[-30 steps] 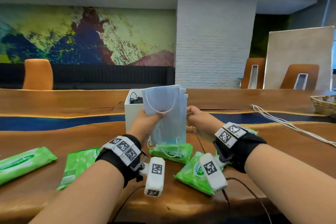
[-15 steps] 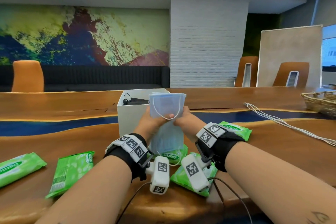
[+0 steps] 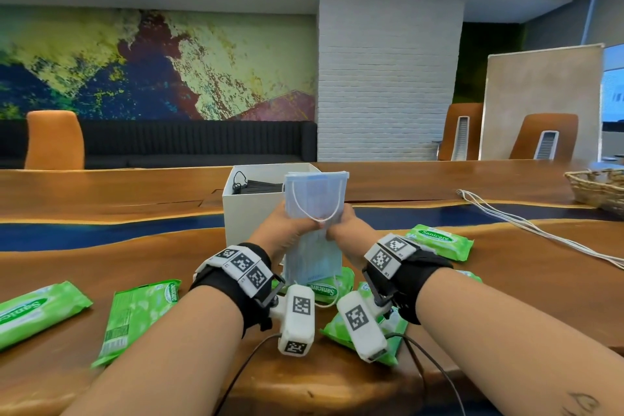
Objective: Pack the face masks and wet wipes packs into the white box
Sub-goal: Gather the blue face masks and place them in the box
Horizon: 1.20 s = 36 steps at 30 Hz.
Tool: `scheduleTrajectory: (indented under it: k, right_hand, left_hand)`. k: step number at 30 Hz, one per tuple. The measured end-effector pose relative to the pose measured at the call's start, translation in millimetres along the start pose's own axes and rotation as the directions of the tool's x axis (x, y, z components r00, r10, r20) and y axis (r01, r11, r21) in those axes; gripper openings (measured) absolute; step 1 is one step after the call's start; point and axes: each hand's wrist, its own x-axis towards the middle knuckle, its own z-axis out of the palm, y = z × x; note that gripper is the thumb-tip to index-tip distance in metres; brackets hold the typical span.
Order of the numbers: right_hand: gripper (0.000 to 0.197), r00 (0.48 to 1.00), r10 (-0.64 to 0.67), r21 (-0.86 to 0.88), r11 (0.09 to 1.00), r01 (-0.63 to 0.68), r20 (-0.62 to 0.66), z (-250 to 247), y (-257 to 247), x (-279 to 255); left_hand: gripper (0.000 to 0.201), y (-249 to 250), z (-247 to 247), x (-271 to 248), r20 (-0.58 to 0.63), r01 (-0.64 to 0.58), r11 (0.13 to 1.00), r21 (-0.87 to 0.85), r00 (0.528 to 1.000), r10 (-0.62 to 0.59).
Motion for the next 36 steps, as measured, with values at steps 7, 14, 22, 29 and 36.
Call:
scheduleTrajectory:
  k: [7, 14, 22, 29, 36]
  right_hand:
    - [0.066, 0.989, 0.077, -0.174, 0.983, -0.054, 0.128, -3.3, -34.4, -57.2]
    - [0.031, 0.992, -0.048, -0.233, 0.970, 0.073, 0.113, -29.2, -53.8, -61.7]
    - [0.027, 0.982, -0.169, -0.094, 0.980, 0.177, 0.082, -41.4, -81.3, -68.5]
    - [0.055, 0.998, -0.032, 0.269, 0.963, 0.016, 0.056, -31.7, -68.4, -63.9]
    - [0.026, 0.990, -0.046, 0.474, 0.874, 0.103, -0.131, -22.7, -102.3, -56.5]
  left_hand:
    - [0.026, 2.6, -6.4, -4.2, -0.086, 0.032, 0.997, -0.066, 0.996, -0.038]
    - [0.029, 34.9, -28.7, -8.3, -0.026, 0.023, 0.995, -0.100, 0.999, -0.025]
    - [0.015, 68.8, -41.5, -15.6, -0.031, 0.140, 0.983, 0.114, 0.990, -0.138]
    - [0.010, 73.6, -49.0, -14.3, -0.275, -0.049, 0.962, -0.270, 0.961, -0.028]
    - [0.009, 71.2, -41.4, -7.8, -0.270, -0.036, 0.911, -0.410, 0.959, -0.084]
